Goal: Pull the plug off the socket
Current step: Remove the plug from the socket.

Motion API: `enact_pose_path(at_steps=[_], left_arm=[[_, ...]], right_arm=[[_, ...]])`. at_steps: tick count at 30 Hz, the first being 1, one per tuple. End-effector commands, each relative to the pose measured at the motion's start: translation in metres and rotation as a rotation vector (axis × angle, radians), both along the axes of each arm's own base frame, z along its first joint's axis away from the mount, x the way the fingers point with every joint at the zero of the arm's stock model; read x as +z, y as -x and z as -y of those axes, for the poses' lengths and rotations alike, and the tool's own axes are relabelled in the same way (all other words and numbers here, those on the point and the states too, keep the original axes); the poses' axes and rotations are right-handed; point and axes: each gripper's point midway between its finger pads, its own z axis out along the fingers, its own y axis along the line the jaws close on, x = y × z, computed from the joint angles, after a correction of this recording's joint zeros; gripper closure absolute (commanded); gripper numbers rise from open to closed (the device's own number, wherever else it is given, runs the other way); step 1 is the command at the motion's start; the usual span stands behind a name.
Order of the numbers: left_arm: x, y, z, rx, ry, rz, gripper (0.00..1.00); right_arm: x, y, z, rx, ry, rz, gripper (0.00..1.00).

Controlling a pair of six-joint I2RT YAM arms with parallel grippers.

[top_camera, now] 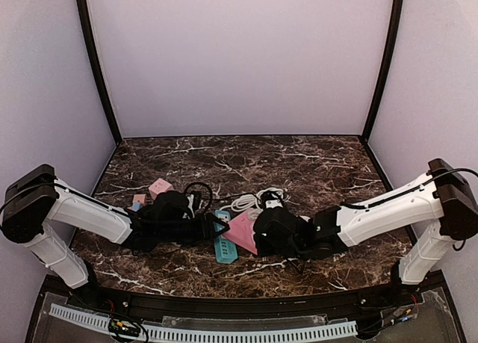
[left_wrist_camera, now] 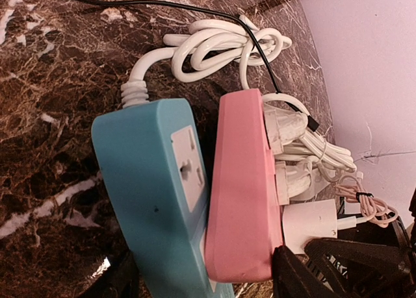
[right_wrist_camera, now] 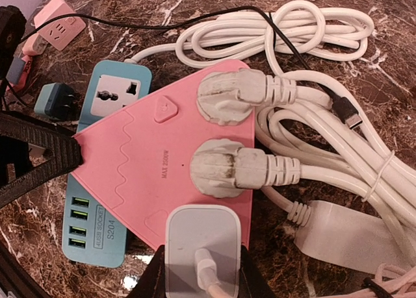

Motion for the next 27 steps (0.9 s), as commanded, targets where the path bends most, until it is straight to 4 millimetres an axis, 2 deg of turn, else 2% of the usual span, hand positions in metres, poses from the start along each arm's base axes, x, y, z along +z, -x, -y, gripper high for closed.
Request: enact_pose_path(at_steps=[1, 12, 19, 27], left_arm=[[-0.048, 0.012, -0.039, -0.006, -0.245, -0.037, 0.42], [-0.049, 0.013, -0.041, -0.003, -0.252, -0.039, 0.43], [-0.05, 0.014, -0.044, -0.003, -0.262, -0.039, 0.43], [-0.05, 0.013, -0.044, -0.001, -0.263, -0.039, 0.43]], right_arm=[[0.032, -0.005, -0.023, 0.029, -0.027, 0.103, 1.0], [0.035, -0.002, -0.025, 0.021, 0.017, 0.124, 1.0], [0.047, -0.004, -0.015, -0.004, -0.117, 0.078, 1.0], [0.05, -0.008, -0.006, -0.013, -0.276, 0.009, 1.0]])
